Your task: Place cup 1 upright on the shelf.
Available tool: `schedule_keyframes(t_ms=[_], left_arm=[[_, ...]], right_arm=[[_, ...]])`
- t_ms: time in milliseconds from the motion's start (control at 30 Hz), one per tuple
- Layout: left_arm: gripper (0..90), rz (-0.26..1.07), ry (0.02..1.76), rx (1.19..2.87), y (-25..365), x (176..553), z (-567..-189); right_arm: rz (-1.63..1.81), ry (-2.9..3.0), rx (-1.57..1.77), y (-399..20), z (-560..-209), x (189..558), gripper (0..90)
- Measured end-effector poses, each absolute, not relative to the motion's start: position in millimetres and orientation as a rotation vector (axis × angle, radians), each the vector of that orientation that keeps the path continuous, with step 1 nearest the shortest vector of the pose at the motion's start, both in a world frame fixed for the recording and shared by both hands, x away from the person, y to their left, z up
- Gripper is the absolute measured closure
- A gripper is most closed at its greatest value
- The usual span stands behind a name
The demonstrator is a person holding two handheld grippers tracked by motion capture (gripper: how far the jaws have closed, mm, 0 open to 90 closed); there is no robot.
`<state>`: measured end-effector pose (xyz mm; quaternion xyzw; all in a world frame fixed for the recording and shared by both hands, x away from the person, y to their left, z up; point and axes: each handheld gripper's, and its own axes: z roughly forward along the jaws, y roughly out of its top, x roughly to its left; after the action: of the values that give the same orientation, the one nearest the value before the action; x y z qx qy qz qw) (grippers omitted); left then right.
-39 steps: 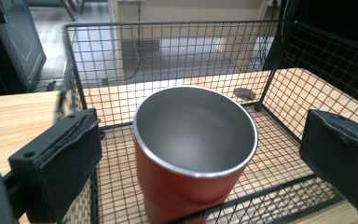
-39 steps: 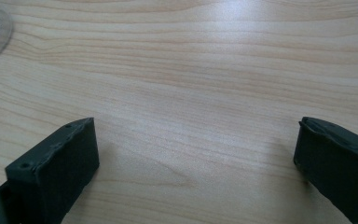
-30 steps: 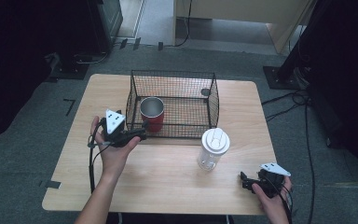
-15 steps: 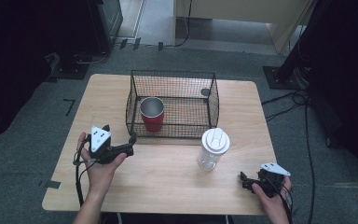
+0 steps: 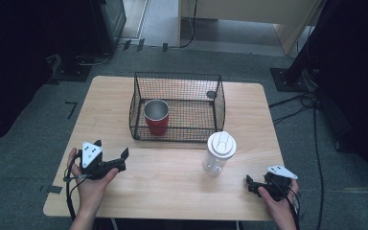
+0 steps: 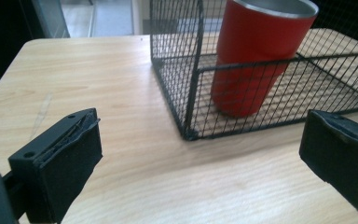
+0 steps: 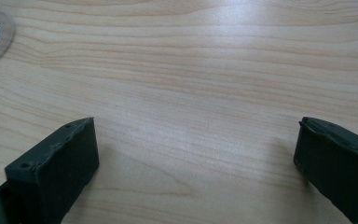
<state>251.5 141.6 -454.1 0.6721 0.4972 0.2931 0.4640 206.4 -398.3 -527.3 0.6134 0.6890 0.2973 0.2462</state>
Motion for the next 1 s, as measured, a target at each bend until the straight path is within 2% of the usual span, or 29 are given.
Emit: schedule_keyframes(t_ms=[567,1000], left_arm=[[0.0,0.721,1.327,1.712,179.6,233.1,-487.6],[0.0,0.648,1.458,1.885,204.7,231.4,-512.6]], right_arm=[[0.812,1.879,1.677,-397.1,-527.1,208.4,0.0],[0.81,1.876,1.68,-397.0,-527.1,208.1,0.0]])
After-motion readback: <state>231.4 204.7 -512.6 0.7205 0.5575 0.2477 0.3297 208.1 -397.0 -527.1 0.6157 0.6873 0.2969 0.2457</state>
